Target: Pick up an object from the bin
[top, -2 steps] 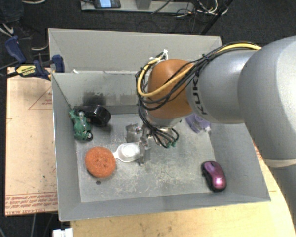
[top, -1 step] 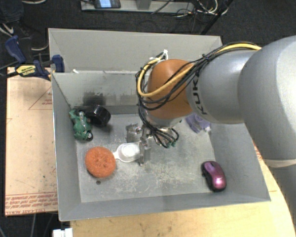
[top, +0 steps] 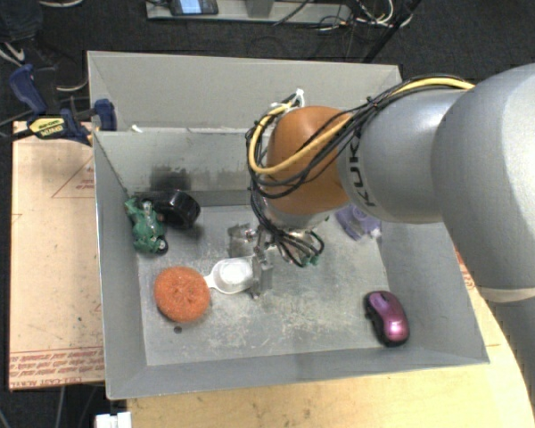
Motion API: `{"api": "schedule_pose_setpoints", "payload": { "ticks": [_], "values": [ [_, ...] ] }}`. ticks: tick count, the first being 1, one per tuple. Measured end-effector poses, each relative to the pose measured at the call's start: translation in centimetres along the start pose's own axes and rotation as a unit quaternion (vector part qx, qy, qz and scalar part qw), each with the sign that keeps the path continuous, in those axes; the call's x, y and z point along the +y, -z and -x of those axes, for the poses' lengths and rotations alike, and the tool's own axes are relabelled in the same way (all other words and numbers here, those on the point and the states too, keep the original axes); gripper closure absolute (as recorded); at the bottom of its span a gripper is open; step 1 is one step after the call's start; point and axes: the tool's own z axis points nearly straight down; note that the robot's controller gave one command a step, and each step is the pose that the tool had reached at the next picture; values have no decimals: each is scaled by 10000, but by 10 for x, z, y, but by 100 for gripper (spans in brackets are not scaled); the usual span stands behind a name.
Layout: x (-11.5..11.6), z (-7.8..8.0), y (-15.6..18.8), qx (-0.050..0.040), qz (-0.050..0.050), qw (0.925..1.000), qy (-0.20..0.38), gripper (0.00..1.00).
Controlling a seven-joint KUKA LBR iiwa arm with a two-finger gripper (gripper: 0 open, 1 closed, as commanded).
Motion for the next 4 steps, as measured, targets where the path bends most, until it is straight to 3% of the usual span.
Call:
{"api": "schedule_pose_setpoints", "payload": {
  "ticks": [4],
  "values": [
    [1, 1, 63, -9, 1, 10000, -2, 100]
  ]
}}
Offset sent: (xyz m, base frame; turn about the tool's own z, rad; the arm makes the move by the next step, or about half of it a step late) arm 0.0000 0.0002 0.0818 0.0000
